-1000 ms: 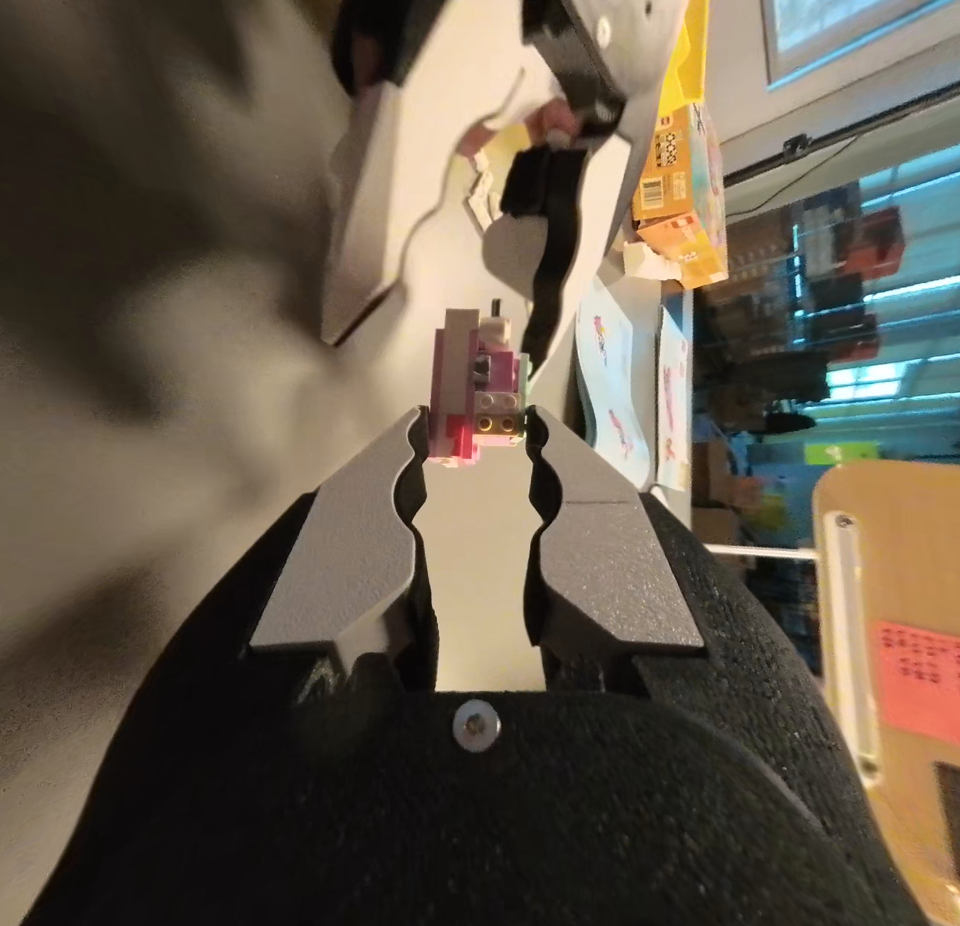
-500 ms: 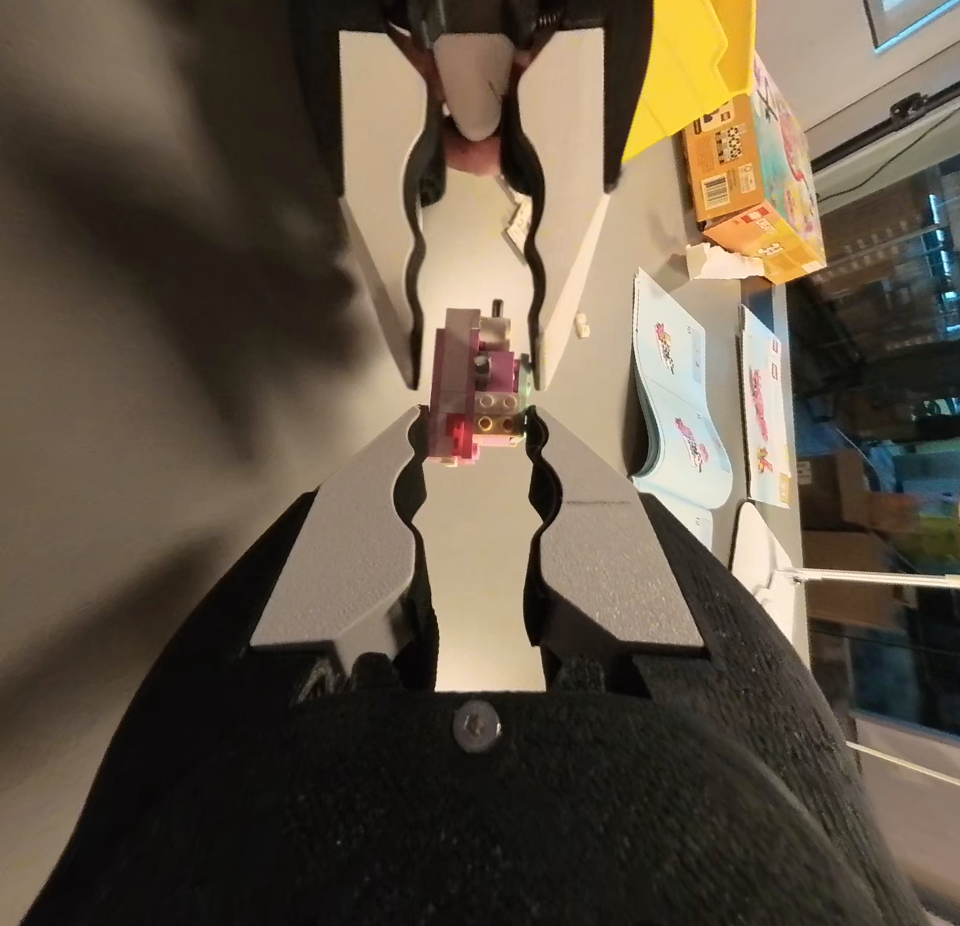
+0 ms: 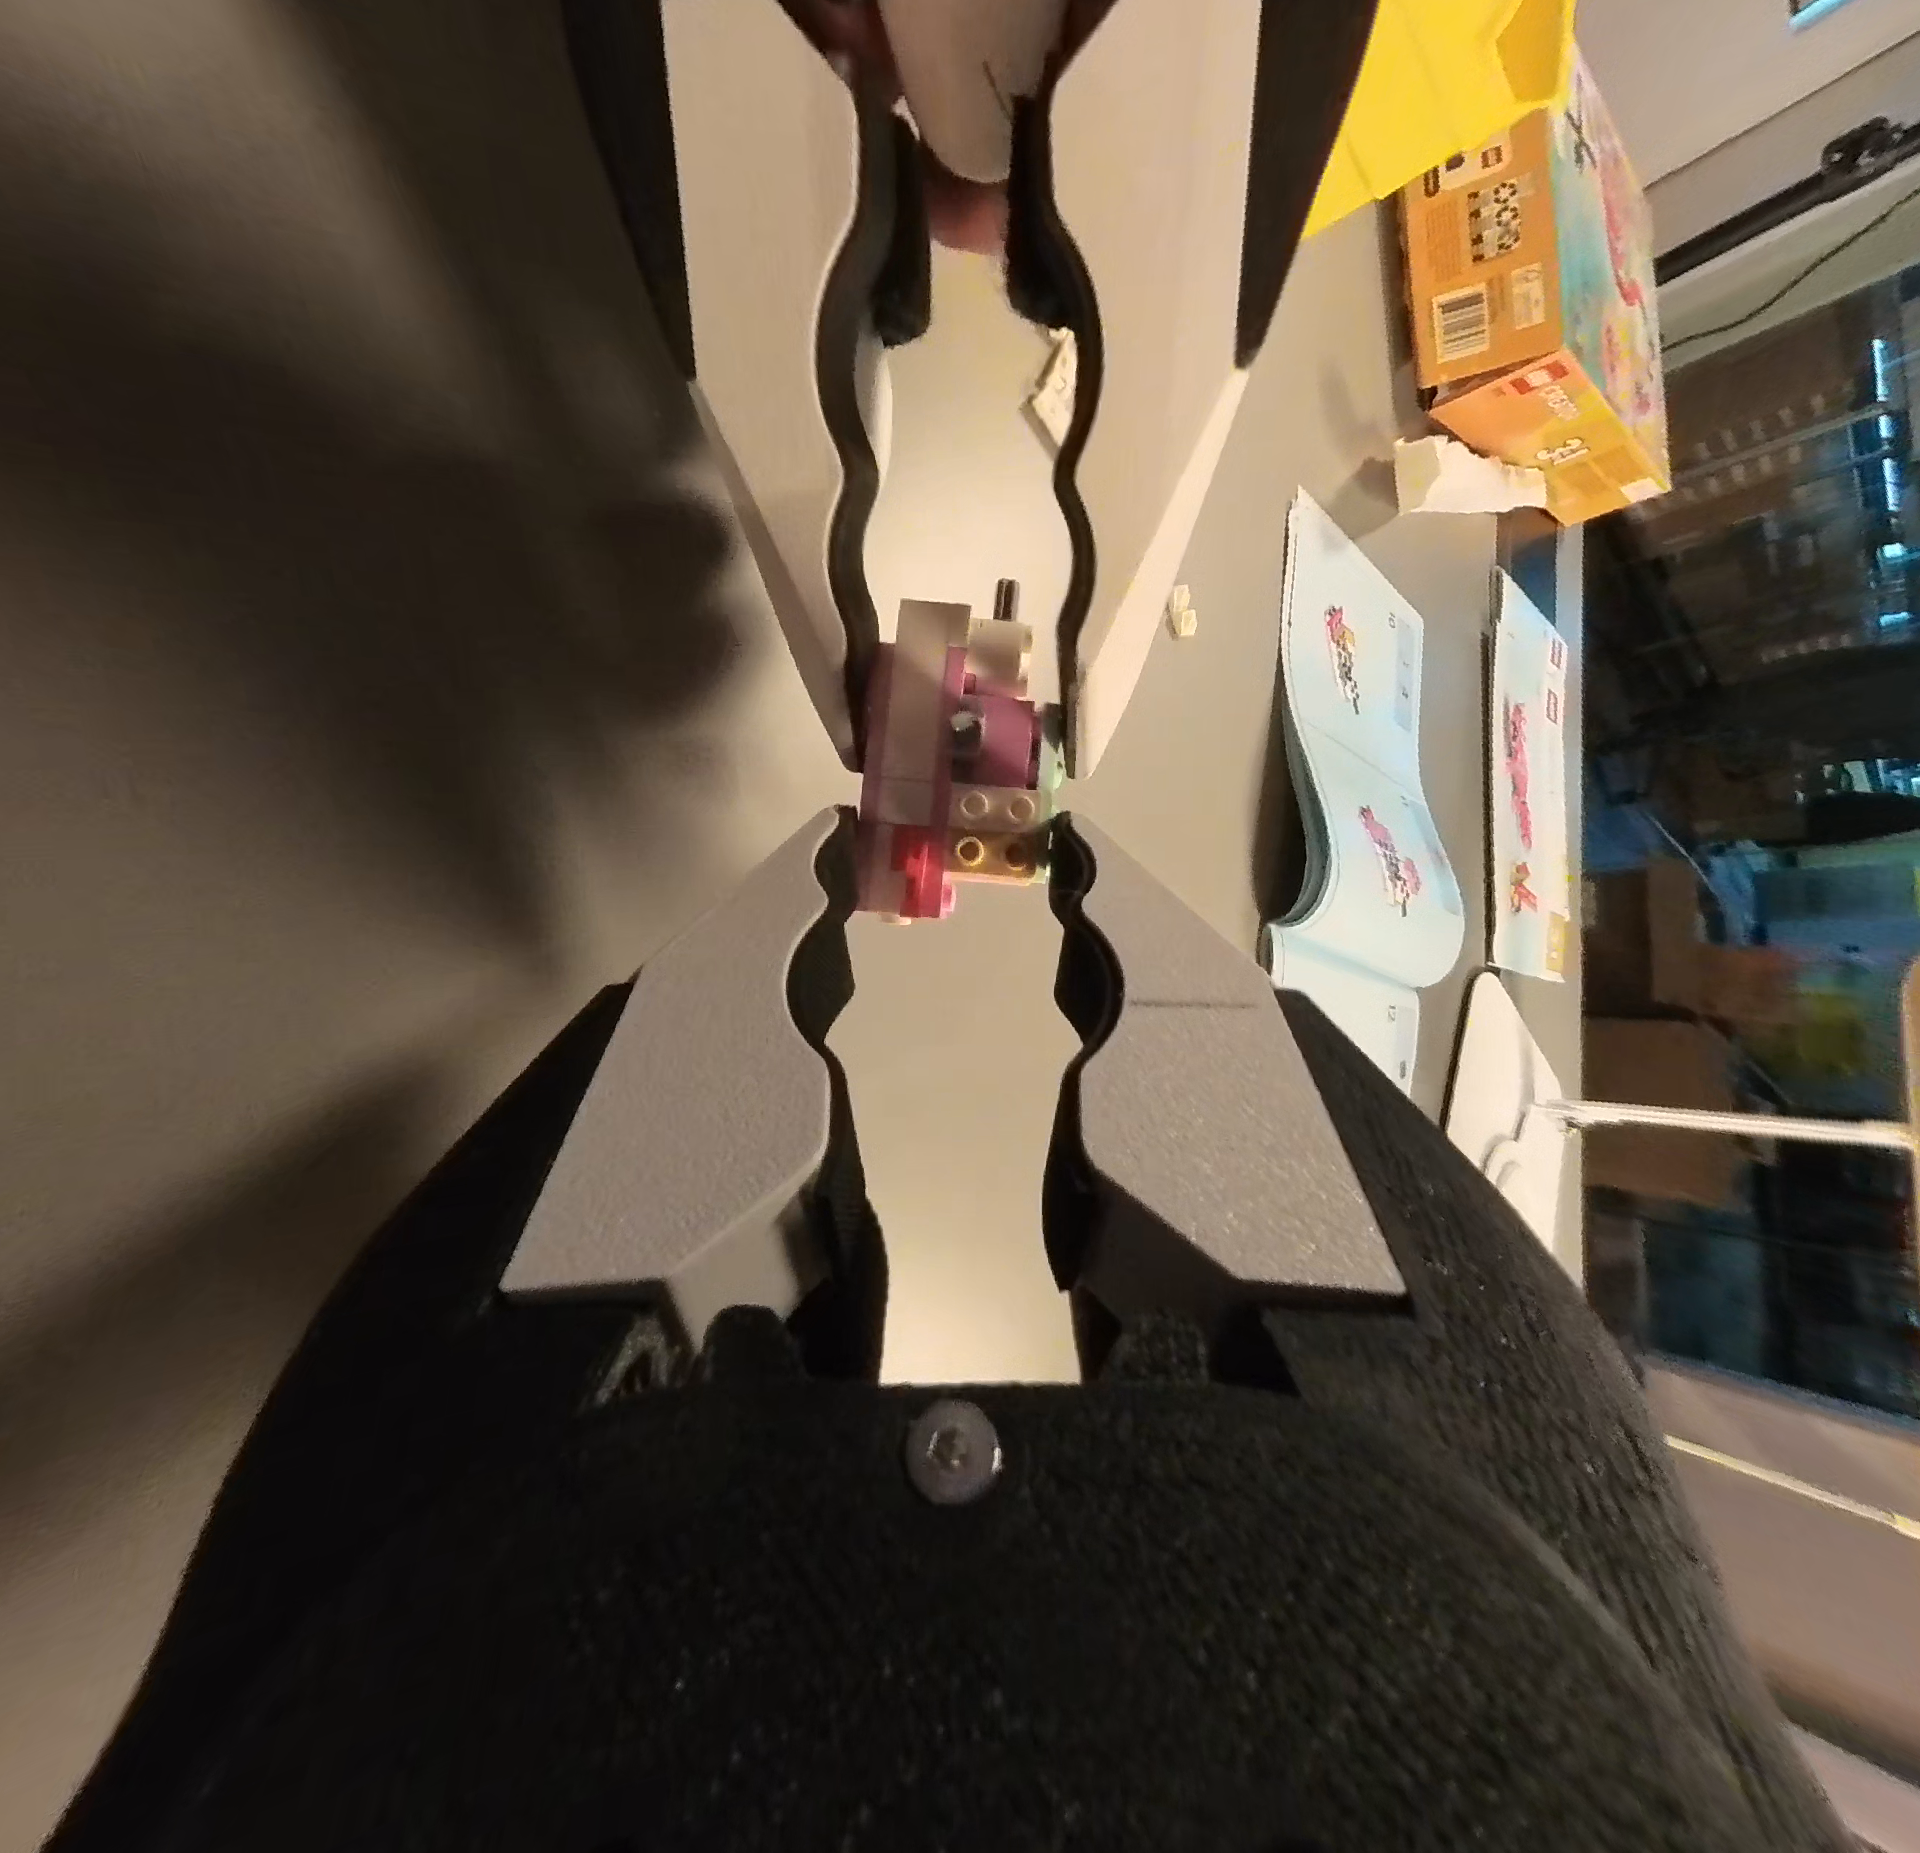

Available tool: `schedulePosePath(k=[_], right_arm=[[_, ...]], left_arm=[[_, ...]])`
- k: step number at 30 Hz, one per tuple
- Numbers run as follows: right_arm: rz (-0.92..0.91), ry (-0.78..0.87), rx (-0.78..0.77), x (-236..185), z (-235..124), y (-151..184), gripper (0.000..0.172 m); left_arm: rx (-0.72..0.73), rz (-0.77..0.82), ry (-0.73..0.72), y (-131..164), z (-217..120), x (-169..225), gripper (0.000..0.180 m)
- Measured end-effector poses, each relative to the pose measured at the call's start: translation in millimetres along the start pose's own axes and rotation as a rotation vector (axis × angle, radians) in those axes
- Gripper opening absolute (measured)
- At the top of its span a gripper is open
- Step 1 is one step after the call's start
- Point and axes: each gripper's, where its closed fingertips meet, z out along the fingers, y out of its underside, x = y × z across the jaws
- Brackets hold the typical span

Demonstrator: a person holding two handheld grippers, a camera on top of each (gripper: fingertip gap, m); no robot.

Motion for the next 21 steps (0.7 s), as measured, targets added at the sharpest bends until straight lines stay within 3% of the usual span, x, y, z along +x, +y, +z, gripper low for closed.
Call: schedulePosePath(k=[5, 10, 21], right_arm=[[-0.009, 0.007, -0.025, -2, 1, 0, 0.035], [0.117, -0.049, 0.017, -7, 1, -2, 0.036], [0.194, -0.143, 0.005, -19, 2, -3, 0.047]], left_arm=[[-0.007, 0.016, 0.002, 1, 0, 1, 0.035], [0.03, -0.088, 0.069, 1, 1, 5, 0.035], [0.054, -0.247, 0.188, 5, 4, 15, 0.036]])
